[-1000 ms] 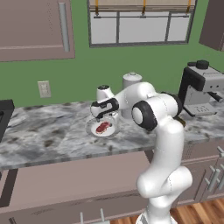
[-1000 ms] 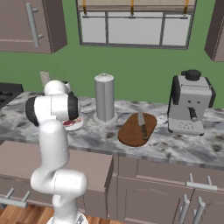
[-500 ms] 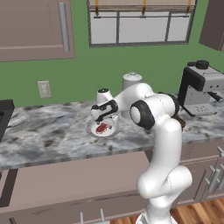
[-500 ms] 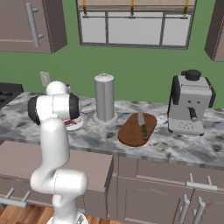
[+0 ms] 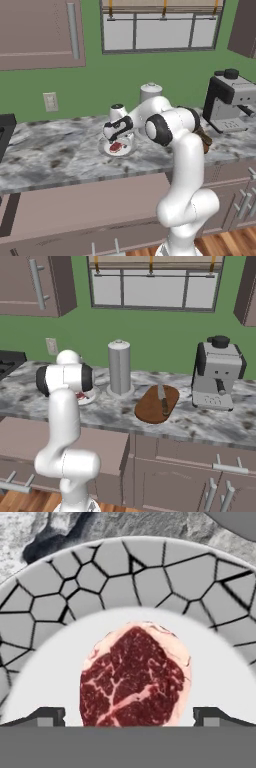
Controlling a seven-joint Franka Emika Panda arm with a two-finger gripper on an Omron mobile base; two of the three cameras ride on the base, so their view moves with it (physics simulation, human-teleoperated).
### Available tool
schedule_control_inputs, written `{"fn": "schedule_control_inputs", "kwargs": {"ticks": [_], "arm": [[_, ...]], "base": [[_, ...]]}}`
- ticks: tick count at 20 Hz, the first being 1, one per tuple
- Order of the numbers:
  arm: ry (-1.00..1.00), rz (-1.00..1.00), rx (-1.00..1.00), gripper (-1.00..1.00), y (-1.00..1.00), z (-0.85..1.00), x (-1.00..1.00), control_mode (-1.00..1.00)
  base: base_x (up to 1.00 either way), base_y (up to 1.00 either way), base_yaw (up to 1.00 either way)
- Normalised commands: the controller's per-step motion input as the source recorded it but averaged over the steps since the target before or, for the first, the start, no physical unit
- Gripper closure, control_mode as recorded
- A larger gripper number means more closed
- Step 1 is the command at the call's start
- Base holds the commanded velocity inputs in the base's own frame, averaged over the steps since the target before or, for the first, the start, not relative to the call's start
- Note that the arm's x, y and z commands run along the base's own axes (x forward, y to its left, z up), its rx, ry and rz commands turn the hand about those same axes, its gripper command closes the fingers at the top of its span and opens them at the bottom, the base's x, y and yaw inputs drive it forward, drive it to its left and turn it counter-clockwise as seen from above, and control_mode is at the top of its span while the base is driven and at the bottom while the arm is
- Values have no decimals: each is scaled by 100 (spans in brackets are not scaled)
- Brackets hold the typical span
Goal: Pick up the knife from the drawer and place it on the cutting board. Then place the meat from the plate to the cutting board.
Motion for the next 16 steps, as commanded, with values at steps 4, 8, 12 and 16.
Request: {"fn": "schedule_control_inputs", "kwargs": {"ticks": [4, 8, 12, 16], "arm": [[0, 6, 0, -100, 10, -22, 15, -100], [0, 5, 0, 100, 23, -31, 6, -100], [0, 4, 0, 100, 16, -34, 2, -100], [-2, 1, 2, 100, 0, -34, 0, -100]], "base": [[0, 0, 0], [0, 0, 0], [0, 0, 0], [0, 0, 0]]}}
